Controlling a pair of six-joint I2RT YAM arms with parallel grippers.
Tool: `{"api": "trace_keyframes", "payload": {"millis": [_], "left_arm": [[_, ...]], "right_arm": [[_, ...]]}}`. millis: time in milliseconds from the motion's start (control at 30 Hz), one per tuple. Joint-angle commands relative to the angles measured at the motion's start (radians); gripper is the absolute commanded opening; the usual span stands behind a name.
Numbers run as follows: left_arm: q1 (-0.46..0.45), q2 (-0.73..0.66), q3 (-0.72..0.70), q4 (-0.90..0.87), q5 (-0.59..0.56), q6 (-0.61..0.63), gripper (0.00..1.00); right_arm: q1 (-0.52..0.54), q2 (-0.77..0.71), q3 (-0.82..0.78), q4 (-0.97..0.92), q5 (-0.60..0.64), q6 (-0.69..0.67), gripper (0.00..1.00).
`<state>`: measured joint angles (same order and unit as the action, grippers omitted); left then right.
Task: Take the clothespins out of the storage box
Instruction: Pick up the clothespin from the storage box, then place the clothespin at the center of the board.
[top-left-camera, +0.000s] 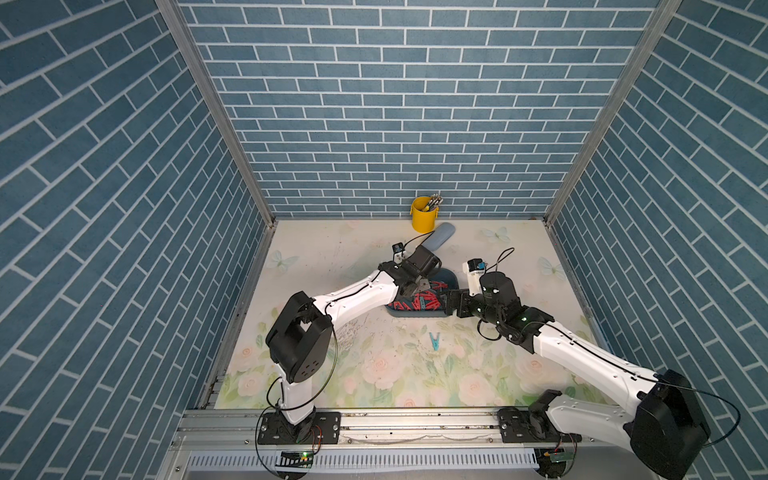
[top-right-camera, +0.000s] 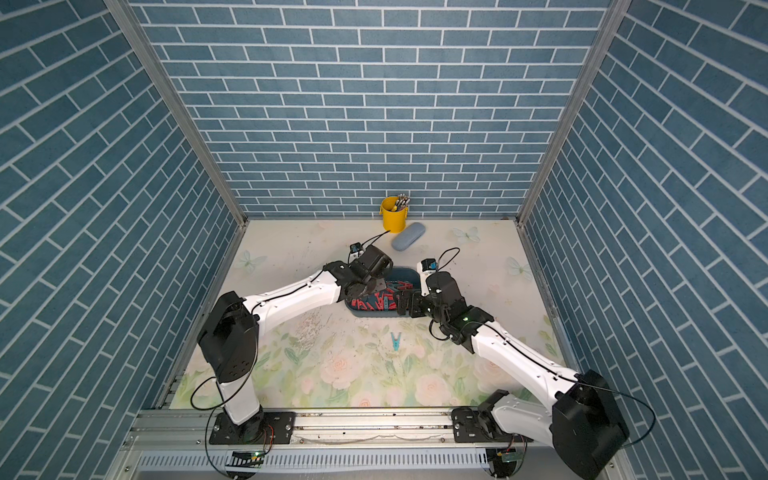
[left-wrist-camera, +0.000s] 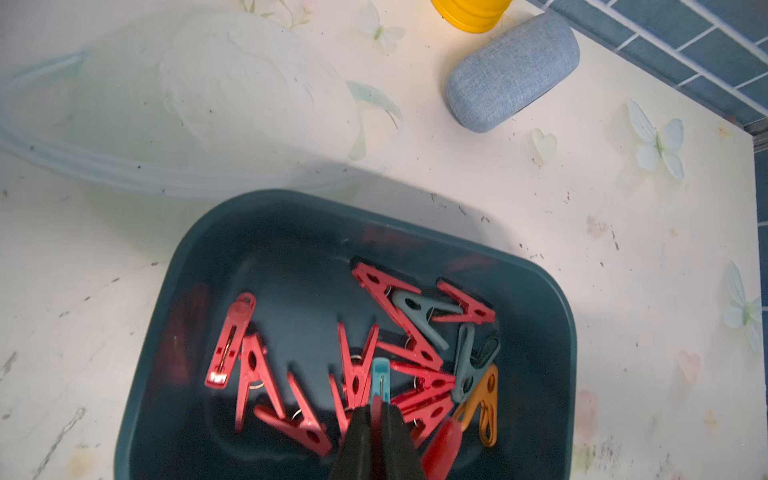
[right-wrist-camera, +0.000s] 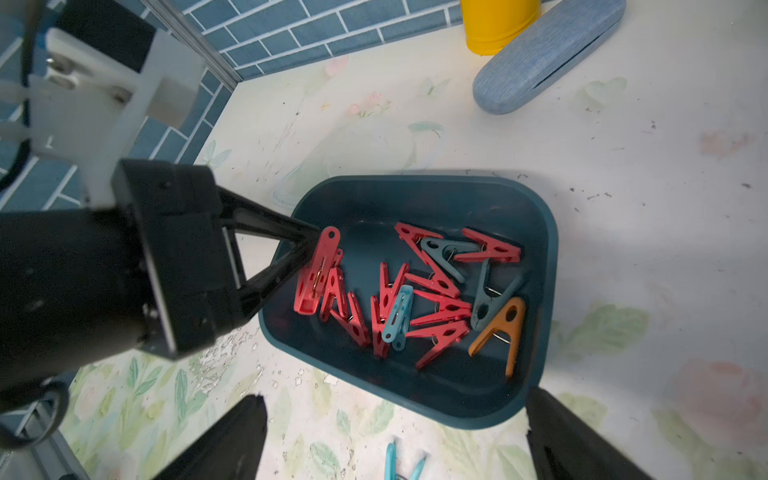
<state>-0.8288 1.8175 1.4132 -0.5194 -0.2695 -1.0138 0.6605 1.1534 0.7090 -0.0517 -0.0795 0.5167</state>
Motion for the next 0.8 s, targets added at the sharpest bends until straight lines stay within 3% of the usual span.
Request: {"api": "trace_keyframes", "payload": {"millis": [0,400,767], "left_arm": [[-0.052,-0.067,-0.083,-0.027,-0.041,-0.070,0.10],[-0.245,-0.231,-0.341,0.025,-0.099,-0.272,0.10],[-0.288,-0.151,-0.402,0.082,-0.095,-0.291,0.10]], "right_arm": [[-0.002,-0.033,-0.021,0.033,-0.049,-0.007,0.99],[-0.002,-0.102,-0.111,0.053,-0.087,0.043,0.99],[-0.002,-0.168,-0.137,0.006,-0.056,0.055,0.99]]}}
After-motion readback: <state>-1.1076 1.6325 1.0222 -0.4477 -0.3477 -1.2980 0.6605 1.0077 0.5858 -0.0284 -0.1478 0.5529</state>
